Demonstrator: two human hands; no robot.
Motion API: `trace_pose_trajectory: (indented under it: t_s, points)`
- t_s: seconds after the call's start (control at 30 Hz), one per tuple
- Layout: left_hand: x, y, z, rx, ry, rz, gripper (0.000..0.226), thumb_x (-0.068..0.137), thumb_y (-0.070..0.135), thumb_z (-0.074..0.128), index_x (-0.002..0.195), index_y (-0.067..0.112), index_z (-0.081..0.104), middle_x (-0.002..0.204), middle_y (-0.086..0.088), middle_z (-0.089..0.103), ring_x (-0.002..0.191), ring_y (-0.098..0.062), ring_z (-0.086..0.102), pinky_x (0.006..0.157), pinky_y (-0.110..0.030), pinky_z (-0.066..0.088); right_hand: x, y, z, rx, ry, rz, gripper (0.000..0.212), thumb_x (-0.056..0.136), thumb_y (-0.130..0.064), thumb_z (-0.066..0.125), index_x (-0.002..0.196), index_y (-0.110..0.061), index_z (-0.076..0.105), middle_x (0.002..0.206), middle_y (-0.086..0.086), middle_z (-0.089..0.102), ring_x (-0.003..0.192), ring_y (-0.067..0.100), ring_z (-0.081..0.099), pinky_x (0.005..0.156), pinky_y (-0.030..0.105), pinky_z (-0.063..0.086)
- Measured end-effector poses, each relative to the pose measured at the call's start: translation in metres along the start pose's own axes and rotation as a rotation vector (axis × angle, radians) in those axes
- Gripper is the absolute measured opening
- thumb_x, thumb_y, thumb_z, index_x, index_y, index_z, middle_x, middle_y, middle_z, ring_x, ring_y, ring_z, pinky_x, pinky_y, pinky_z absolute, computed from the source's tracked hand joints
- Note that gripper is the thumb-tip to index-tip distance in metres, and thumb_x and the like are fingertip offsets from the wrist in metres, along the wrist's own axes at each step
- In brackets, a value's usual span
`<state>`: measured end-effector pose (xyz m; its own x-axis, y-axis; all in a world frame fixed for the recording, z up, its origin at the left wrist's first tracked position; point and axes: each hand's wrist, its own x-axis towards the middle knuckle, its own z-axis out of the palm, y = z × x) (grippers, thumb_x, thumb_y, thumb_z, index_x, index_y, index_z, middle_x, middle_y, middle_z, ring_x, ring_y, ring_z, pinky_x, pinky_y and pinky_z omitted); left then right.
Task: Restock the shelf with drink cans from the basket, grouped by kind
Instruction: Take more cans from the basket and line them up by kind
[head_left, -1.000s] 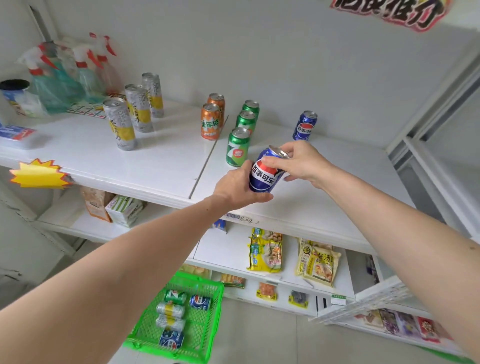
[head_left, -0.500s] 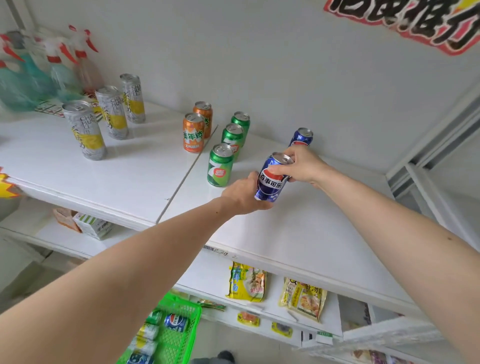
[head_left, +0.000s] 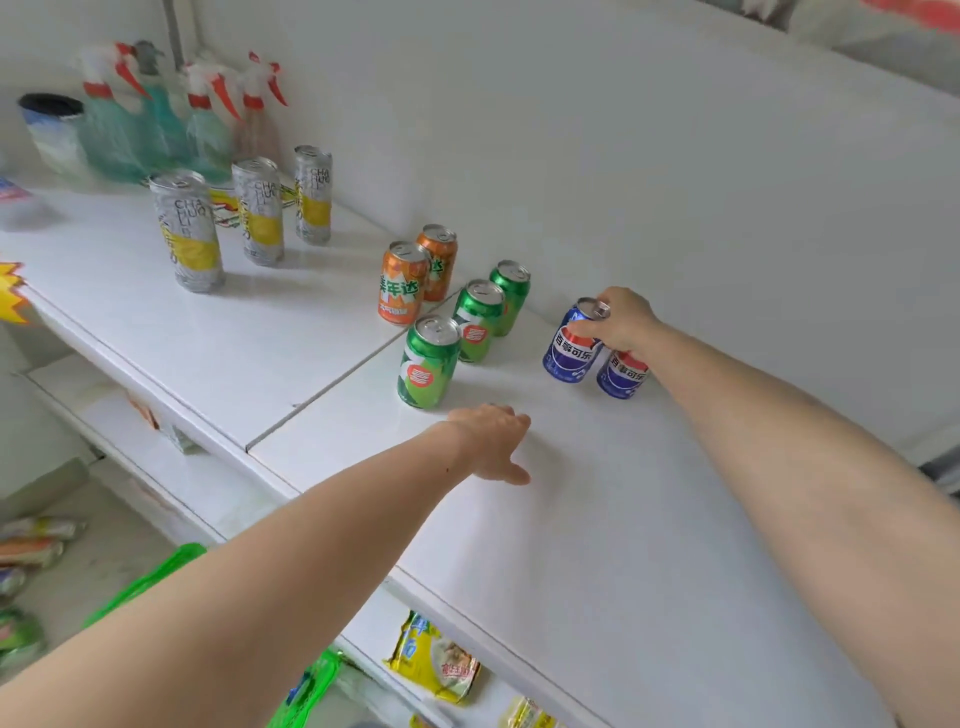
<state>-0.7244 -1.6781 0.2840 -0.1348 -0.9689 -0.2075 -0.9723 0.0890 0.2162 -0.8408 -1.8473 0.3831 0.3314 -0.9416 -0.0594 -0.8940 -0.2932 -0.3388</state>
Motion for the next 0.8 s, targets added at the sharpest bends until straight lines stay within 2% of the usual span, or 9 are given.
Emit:
trace_pose_trajectory:
  t_s: [0.07,0.13,0.2,0.27,0.37,0.53,0.67,0.8]
  points:
    - [0.004,0.000,0.003,0.023,-0.013,-0.003,0.071,0.084,0.055,0.061,0.139,0.014,0.039,0.137,-0.007,0.048,0.124,-0.028,0.048,0.091,-0.042,0.048,0.017,0.003,0.003,-0.088,-0.017,-0.022,0.042,0.081,-0.034,0.076,0.106,-0.003,0.063,0.108,0.016,0.066,0.086,0.028,0.056,0.069,0.031,0.039]
    - [0.007,-0.001,0.005,0.031,-0.017,-0.012,0.072,0.084,0.055,0.061,0.140,0.014,0.039,0.137,-0.007,0.048,0.125,-0.028,0.048,0.093,-0.043,0.049,0.036,0.010,0.008,-0.145,-0.022,-0.018,0.040,0.078,-0.040,0.075,0.100,-0.009,0.062,0.106,0.014,0.068,0.086,0.029,0.057,0.068,0.030,0.038]
    - [0.009,-0.001,0.006,0.035,-0.019,-0.025,0.072,0.084,0.054,0.061,0.140,0.014,0.039,0.136,-0.007,0.048,0.124,-0.028,0.048,0.092,-0.044,0.049,0.050,0.015,0.011,-0.183,-0.012,0.012,0.041,0.076,-0.046,0.074,0.098,-0.016,0.059,0.108,0.011,0.066,0.099,0.032,0.058,0.073,0.032,0.042]
    - [0.012,-0.001,0.007,0.032,-0.020,-0.034,0.070,0.085,0.054,0.061,0.138,0.013,0.040,0.135,-0.007,0.049,0.123,-0.028,0.048,0.092,-0.045,0.049,0.056,0.017,0.012,-0.188,-0.003,0.039,0.044,0.077,-0.048,0.074,0.105,-0.017,0.058,0.111,0.010,0.061,0.113,0.033,0.052,0.083,0.035,0.045]
    - [0.016,-0.002,0.005,0.020,-0.022,-0.035,0.069,0.085,0.053,0.061,0.137,0.012,0.041,0.132,-0.008,0.050,0.122,-0.029,0.049,0.092,-0.046,0.049,0.067,0.024,0.014,-0.198,-0.011,0.048,0.046,0.080,-0.046,0.073,0.112,-0.017,0.057,0.114,0.012,0.057,0.120,0.033,0.046,0.085,0.036,0.042]
    - [0.021,0.003,0.003,0.016,-0.029,-0.050,0.067,0.085,0.053,0.060,0.136,0.013,0.042,0.128,-0.007,0.051,0.120,-0.028,0.050,0.085,-0.042,0.050,0.080,0.034,0.018,-0.231,-0.039,0.016,0.041,0.076,-0.051,0.074,0.093,-0.020,0.053,0.104,0.009,0.061,0.111,0.034,0.053,0.086,0.038,0.044]
    - [0.024,0.007,0.003,0.036,-0.035,-0.045,0.067,0.086,0.052,0.059,0.137,0.013,0.041,0.129,-0.007,0.051,0.120,-0.028,0.050,0.083,-0.039,0.047,0.082,0.037,0.022,-0.227,-0.039,-0.017,0.039,0.077,-0.049,0.073,0.094,-0.020,0.053,0.104,0.008,0.061,0.109,0.035,0.053,0.083,0.037,0.042]
    - [0.026,0.011,0.002,0.050,-0.060,-0.049,0.067,0.086,0.053,0.059,0.137,0.013,0.041,0.129,-0.007,0.051,0.120,-0.028,0.050,0.085,-0.040,0.048,0.082,0.039,0.019,-0.210,-0.075,-0.050,0.039,0.080,-0.045,0.074,0.099,-0.015,0.058,0.111,0.012,0.066,0.095,0.031,0.058,0.075,0.032,0.041]
